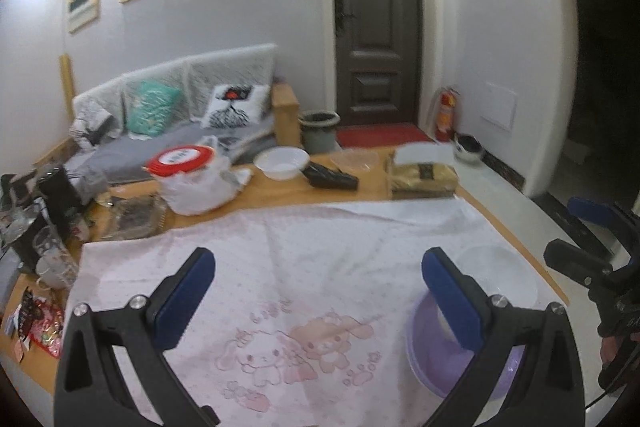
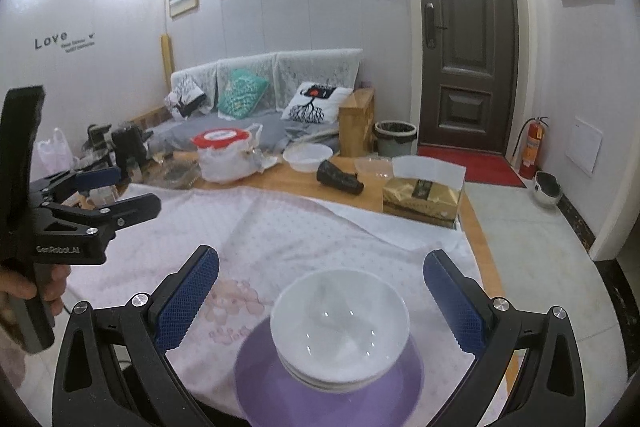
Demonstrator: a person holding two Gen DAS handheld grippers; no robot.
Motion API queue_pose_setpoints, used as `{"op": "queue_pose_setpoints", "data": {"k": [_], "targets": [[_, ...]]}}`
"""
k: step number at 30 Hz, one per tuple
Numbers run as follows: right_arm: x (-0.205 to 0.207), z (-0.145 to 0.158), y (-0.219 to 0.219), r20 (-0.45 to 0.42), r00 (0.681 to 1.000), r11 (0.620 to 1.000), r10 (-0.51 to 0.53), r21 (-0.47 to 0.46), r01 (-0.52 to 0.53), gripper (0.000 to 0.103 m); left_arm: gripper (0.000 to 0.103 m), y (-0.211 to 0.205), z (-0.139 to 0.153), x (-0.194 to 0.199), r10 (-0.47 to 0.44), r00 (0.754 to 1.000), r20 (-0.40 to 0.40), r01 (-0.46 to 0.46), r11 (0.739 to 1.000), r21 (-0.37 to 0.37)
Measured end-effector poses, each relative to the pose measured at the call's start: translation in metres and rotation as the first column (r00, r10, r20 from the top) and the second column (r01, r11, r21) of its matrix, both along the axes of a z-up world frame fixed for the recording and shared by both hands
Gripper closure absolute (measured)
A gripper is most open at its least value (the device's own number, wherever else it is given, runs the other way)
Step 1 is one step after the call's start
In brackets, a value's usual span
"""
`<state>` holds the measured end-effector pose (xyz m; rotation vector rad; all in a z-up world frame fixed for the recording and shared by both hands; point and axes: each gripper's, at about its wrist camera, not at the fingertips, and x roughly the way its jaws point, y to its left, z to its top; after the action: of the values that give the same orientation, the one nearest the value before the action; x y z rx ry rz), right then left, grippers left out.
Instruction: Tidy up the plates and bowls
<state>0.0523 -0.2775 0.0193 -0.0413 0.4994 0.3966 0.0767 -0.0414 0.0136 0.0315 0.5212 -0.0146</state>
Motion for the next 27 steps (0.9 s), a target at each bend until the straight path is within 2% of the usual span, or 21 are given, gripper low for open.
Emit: {"op": "queue_pose_setpoints", "data": {"k": [11, 27], "targets": [[-0.002, 0.012, 0.012, 0.089, 0.996, 1.000, 0.008, 0.022, -0.010, 0.001, 0.001, 0.037, 0.012, -0.020, 0.162, 0.981, 0.106, -0.162, 0.987, -0.012], [-0.002, 0.017, 0.018, 0.110, 0.994, 0.999, 0.015, 0.029, -0.018, 0.001, 0.001, 0.044, 0.016, -0.023, 0.184, 0.974, 0.130, -0.185, 0.983, -0.008]]}}
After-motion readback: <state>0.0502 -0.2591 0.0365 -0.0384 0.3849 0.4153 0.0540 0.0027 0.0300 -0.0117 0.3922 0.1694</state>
